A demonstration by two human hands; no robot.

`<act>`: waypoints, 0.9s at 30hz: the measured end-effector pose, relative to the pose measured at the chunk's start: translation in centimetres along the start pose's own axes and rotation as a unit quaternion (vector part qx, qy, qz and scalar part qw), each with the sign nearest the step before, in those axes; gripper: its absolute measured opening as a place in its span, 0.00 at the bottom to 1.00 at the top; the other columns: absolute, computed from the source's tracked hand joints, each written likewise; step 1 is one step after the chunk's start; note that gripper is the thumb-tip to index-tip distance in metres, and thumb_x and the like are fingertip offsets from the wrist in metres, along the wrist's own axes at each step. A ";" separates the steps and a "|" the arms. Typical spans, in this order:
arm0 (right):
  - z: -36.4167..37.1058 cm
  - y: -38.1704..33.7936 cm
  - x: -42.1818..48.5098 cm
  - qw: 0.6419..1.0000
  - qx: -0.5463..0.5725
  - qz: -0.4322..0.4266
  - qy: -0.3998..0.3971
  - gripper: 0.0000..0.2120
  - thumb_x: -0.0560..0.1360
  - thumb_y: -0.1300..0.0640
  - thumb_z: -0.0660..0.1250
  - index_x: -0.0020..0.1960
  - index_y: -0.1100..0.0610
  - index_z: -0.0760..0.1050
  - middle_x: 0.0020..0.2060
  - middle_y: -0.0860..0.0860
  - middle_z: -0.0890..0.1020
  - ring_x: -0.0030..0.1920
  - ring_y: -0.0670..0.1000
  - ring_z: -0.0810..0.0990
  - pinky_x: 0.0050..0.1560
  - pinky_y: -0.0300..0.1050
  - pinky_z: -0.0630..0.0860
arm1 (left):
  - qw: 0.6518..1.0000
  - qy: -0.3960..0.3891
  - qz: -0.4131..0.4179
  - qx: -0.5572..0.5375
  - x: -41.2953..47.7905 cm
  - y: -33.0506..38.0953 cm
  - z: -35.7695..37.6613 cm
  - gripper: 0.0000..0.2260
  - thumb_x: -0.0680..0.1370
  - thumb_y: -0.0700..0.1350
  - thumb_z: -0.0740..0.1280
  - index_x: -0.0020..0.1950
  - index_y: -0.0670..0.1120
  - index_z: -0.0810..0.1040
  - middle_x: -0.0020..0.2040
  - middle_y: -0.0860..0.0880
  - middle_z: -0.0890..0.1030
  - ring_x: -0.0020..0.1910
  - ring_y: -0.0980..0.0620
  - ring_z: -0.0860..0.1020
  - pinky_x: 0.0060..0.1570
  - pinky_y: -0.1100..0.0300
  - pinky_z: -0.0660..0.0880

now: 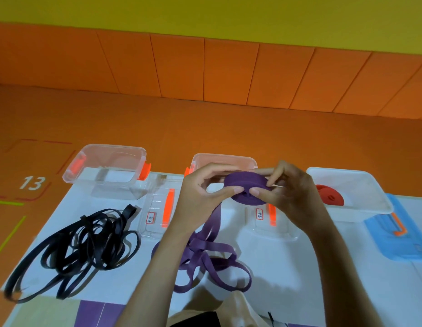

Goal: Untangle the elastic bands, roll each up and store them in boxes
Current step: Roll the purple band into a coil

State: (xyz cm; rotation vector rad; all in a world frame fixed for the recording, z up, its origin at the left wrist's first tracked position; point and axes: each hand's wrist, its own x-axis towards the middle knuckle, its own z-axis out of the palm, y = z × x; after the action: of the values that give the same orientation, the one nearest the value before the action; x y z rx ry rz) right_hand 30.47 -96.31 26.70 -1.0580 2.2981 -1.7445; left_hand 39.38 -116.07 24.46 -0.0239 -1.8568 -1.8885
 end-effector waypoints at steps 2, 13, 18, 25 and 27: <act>0.1 -0.4 0.3 1.000 -0.022 -0.018 -0.002 0.17 0.70 0.50 0.78 0.44 0.57 0.72 0.47 0.55 0.87 0.48 0.55 0.87 0.38 0.60 0.83 | 1.000 0.001 0.007 -0.011 -0.1 0.4 0.7 0.20 0.74 0.39 0.80 0.60 0.59 0.85 0.58 0.54 0.88 0.59 0.52 0.85 0.58 0.63 0.80; 1.3 -0.5 -0.3 0.987 0.113 -0.049 0.104 0.14 0.71 0.63 0.78 0.50 0.51 0.78 0.46 0.42 0.86 0.48 0.46 0.87 0.44 0.37 0.82 | 0.998 -0.022 -0.027 -0.044 0.4 1.1 0.2 0.20 0.73 0.33 0.80 0.60 0.49 0.84 0.53 0.54 0.88 0.53 0.56 0.86 0.51 0.66 0.80; 0.4 -0.4 -0.2 0.994 0.075 -0.029 0.073 0.15 0.71 0.59 0.80 0.45 0.51 0.74 0.49 0.57 0.87 0.50 0.60 0.87 0.44 0.61 0.85 | 0.998 0.007 0.042 -0.044 0.6 1.7 1.0 0.16 0.71 0.33 0.81 0.52 0.51 0.85 0.53 0.53 0.88 0.56 0.53 0.86 0.53 0.64 0.80; 0.4 -1.4 -0.1 0.987 0.101 -0.067 0.106 0.20 0.72 0.57 0.79 0.58 0.38 0.80 0.51 0.44 0.87 0.50 0.50 0.88 0.45 0.40 0.84 | 0.999 -0.011 0.016 -0.036 1.1 0.9 0.0 0.15 0.74 0.37 0.80 0.57 0.52 0.89 0.59 0.49 0.87 0.62 0.48 0.84 0.60 0.60 0.80; 0.3 -1.1 -0.3 0.988 0.110 -0.053 0.093 0.20 0.74 0.60 0.78 0.60 0.40 0.81 0.53 0.45 0.87 0.52 0.50 0.88 0.47 0.41 0.84 | 0.999 -0.023 0.005 -0.038 0.9 0.9 -0.4 0.18 0.74 0.37 0.80 0.59 0.56 0.88 0.60 0.50 0.87 0.62 0.50 0.84 0.60 0.62 0.80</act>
State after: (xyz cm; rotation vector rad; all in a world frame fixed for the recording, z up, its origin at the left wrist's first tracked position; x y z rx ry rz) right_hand 31.37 -96.50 27.39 -1.0343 2.1137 -2.1649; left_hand 38.98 -116.71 25.56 -0.1029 -1.8112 -1.9651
